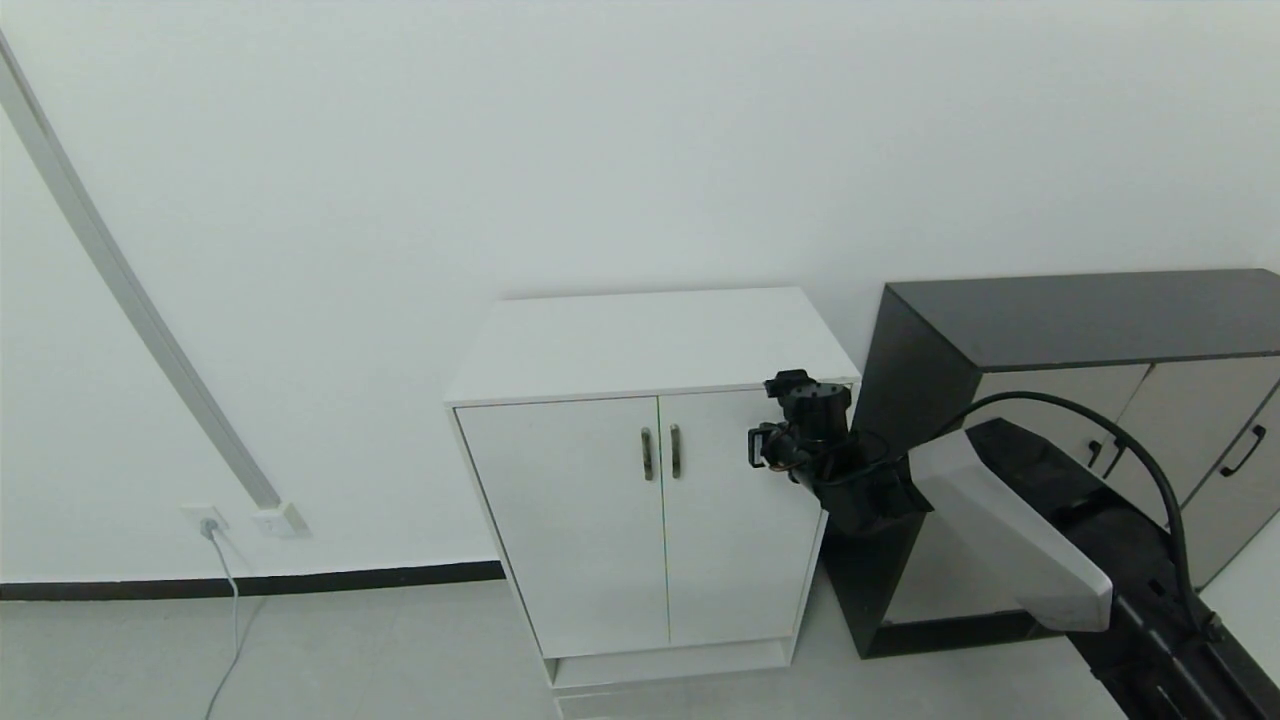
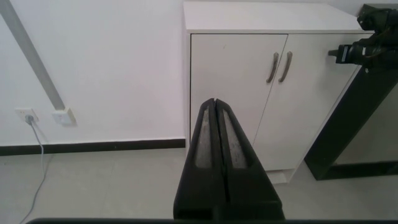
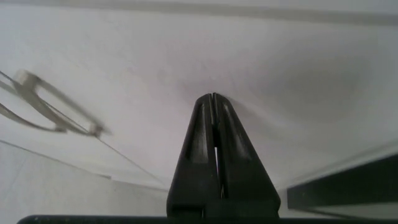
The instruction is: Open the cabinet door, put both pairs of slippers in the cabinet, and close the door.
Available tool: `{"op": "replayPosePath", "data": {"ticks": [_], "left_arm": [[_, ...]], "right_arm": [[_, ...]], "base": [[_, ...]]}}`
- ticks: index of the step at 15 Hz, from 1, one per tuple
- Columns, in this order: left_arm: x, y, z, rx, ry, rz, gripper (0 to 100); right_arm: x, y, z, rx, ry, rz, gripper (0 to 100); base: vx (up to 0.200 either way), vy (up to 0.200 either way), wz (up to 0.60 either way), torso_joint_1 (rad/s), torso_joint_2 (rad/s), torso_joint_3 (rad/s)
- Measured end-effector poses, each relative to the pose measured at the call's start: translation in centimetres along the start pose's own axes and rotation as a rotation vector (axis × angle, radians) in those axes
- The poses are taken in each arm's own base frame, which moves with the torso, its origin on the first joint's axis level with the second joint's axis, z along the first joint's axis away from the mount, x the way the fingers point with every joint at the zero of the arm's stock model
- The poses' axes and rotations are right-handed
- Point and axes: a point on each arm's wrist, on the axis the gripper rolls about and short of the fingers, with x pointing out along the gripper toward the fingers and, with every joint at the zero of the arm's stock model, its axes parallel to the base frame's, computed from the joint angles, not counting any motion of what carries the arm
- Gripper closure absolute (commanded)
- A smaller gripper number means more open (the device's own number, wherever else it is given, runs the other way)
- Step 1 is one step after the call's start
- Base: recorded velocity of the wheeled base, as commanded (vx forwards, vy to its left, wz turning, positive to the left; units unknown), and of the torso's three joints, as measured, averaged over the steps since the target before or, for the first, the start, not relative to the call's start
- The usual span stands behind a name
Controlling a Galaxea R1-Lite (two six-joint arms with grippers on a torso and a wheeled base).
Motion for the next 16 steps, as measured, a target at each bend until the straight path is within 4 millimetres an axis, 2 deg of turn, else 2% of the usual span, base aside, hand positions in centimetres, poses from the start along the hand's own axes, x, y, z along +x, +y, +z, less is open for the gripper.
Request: {"op": "replayPosePath", "data": {"ticks": [4,7,10,12,16], "left_arm": [[0.0,0.0,0.0,0.0,0.0,0.0,100],[0.0,0.0,0.0,0.0,0.0,0.001,100],[0.0,0.0,0.0,0.0,0.0,0.001,100],[0.0,0.0,0.0,0.001,0.0,0.0,100],[0.0,0.0,0.0,0.003,0.0,0.0,100]], "right_arm": [[-2.8,0.3,0.3,-0.005,0.022,0.013,100],[-6.3,0.5,1.1,-0.008,0.024,0.027,100],[-10.8,-0.2,2.8,-0.002,-0.008,0.031,100],[-14.1,-1.3,3.9,0.002,-0.016,0.014,100],[-20.1,-5.2,4.7,0.015,-0.001,-0.12,100]], "base": [[0.0,0.0,0.0,0.0,0.0,0.0],[0.0,0.0,0.0,0.0,0.0,0.0],[0.0,0.0,0.0,0.0,0.0,0.0],[0.0,0.0,0.0,0.0,0.0,0.0],[0.0,0.0,0.0,0.0,0.0,0.0]]}}
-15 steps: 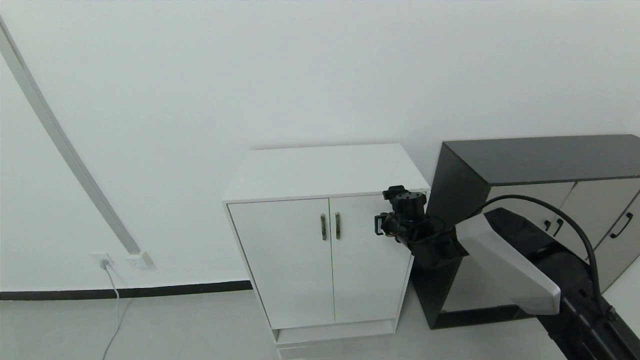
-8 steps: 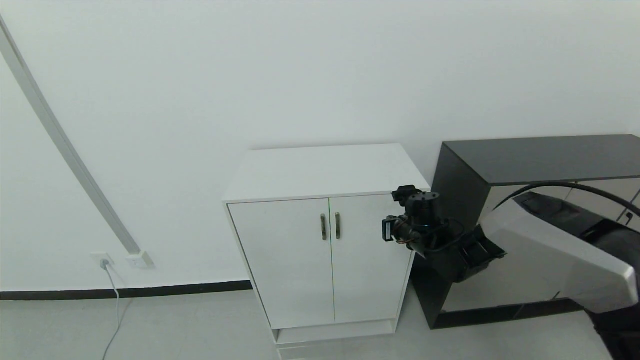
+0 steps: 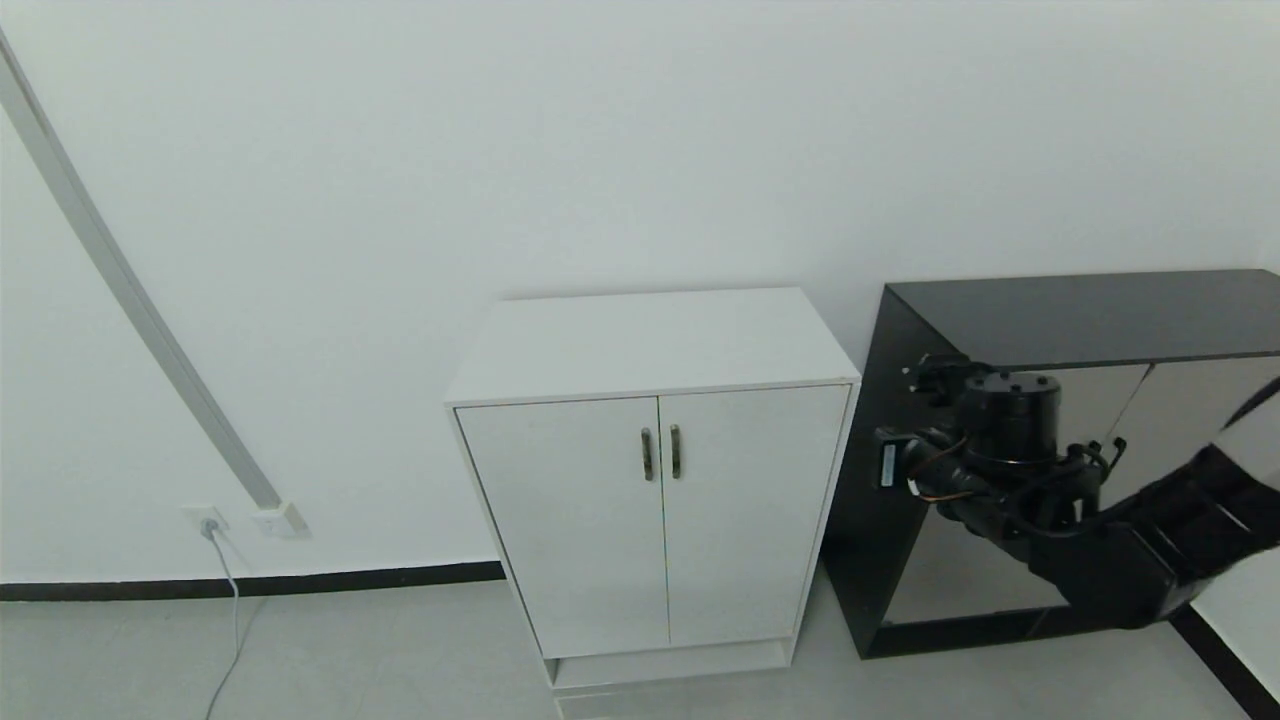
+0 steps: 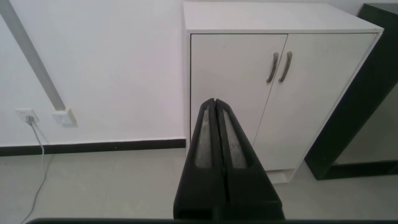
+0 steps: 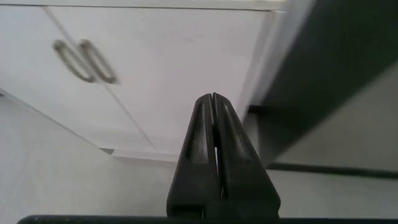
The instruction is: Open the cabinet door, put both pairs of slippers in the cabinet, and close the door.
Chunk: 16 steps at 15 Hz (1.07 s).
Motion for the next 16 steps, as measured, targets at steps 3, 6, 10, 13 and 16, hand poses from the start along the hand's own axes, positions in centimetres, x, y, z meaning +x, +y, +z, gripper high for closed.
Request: {"op": "replayPosePath", "data": {"ticks": [3,6,10,13,16], "left_arm": [[0.0,0.0,0.0,-0.001,0.0,0.0,100],[0.0,0.0,0.0,-0.002,0.0,0.001,100],[0.0,0.0,0.0,-0.002,0.0,0.0,100],[0.0,0.0,0.0,-0.002,0.0,0.0,100],[0.0,0.0,0.0,-0.002,0.0,0.0,100]], "right_arm": [[-3.8,-3.6,-0.1,0.02,0.01,-0.126,100],[-7.9,-5.6,-0.6,0.038,0.003,-0.174,100],[-12.6,-6.7,-1.8,0.05,0.009,-0.182,100],[-15.4,-7.2,-2.9,0.061,0.016,-0.173,100],[-17.8,-7.6,-4.2,0.059,0.022,-0.168,100]], "base": [[0.0,0.0,0.0,0.0,0.0,0.0],[0.0,0.0,0.0,0.0,0.0,0.0],[0.0,0.0,0.0,0.0,0.0,0.0],[0.0,0.0,0.0,0.0,0.0,0.0],[0.0,0.0,0.0,0.0,0.0,0.0]]}}
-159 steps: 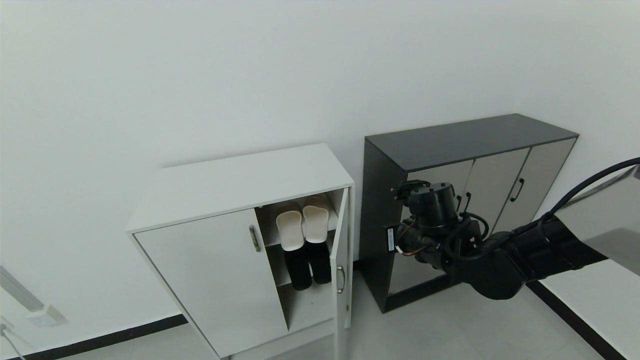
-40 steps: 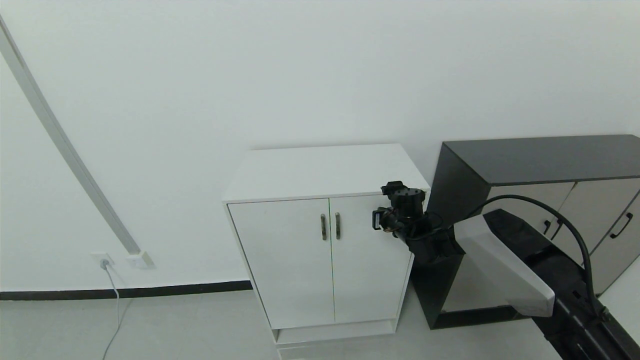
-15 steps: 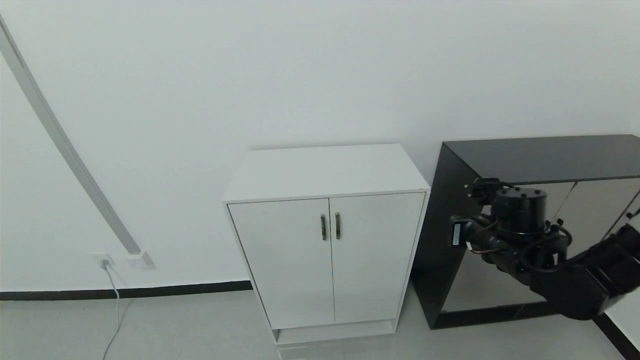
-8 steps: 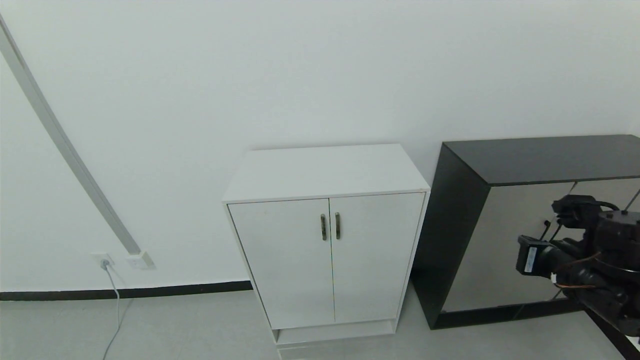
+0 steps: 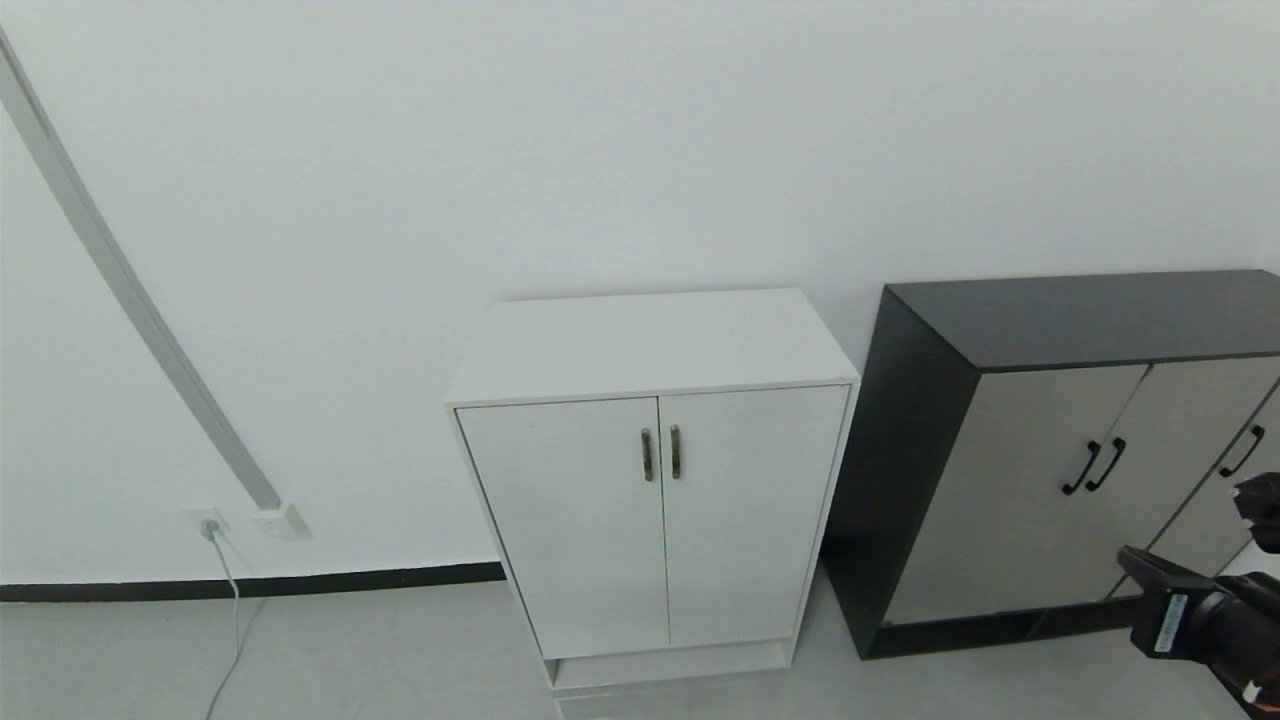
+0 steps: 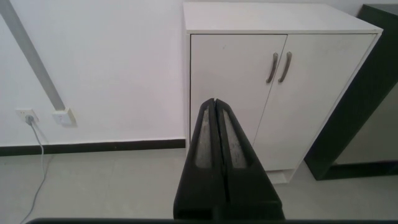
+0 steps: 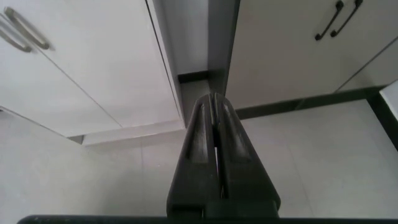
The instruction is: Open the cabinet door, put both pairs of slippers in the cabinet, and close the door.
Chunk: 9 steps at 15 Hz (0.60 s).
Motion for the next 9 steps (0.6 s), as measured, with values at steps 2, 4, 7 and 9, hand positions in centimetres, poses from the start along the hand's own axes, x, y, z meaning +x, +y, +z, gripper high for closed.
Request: {"op": "replayPosePath", "data": {"ticks": [2,4,7,9], "left_arm": [[0.0,0.0,0.0,0.0,0.0,0.0,100],[0.0,0.0,0.0,0.0,0.0,0.0,100],[0.0,0.0,0.0,0.0,0.0,0.0,100],[0.0,0.0,0.0,0.0,0.0,0.0,100]], "right_arm": [[-1.3,-0.5,-0.7,0.002,0.003,0.009,100],[-2.6,-1.0,-1.2,0.007,0.02,0.016,100],[-4.7,-1.7,-1.8,0.003,0.042,0.051,100],[-6.4,-2.2,-2.5,-0.004,0.057,0.085,100]], "base": [[0.0,0.0,0.0,0.0,0.0,0.0],[0.0,0.0,0.0,0.0,0.0,0.0],[0.0,0.0,0.0,0.0,0.0,0.0],[0.0,0.0,0.0,0.0,0.0,0.0]]}}
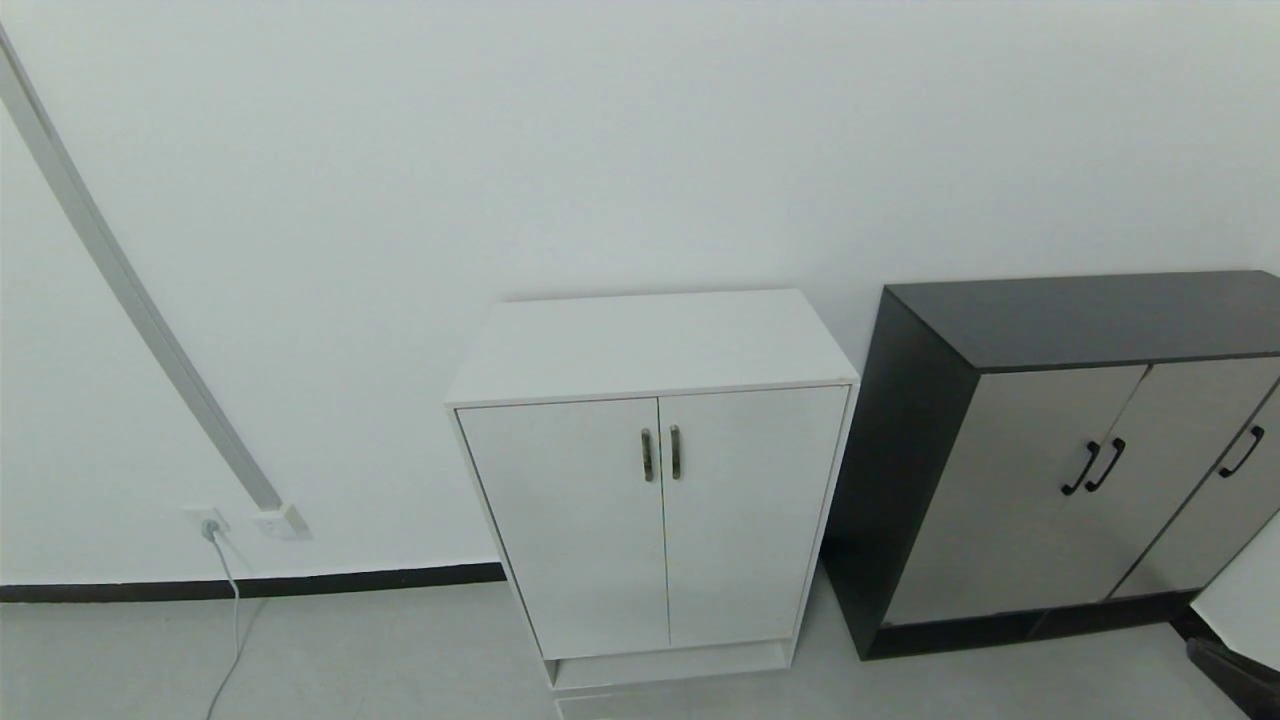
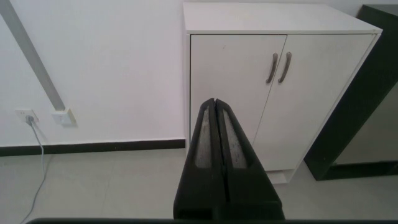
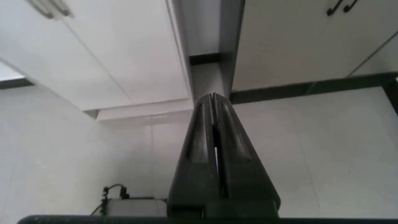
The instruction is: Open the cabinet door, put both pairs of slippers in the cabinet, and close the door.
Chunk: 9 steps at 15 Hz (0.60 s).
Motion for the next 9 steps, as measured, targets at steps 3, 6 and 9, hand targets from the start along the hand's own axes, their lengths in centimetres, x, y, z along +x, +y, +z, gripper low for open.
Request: {"op": "replayPosePath", "data": {"ticks": [3,6,9], "left_arm": [[0.0,0.0,0.0,0.001,0.0,0.0,100],[0.0,0.0,0.0,0.001,0.0,0.0,100],[0.0,0.0,0.0,0.001,0.0,0.0,100]], "right_arm": [[-2.5,-0.7,-1.9,-0.045,0.052,0.075,100],[-4.6,-1.2,-3.7,-0.098,0.068,0.177,100],[-5.9,-1.5,-5.1,-0.128,0.044,0.248,100]], "base": [[0.0,0.0,0.0,0.0,0.0,0.0],[0.0,0.0,0.0,0.0,0.0,0.0],[0.0,0.0,0.0,0.0,0.0,0.0]]}}
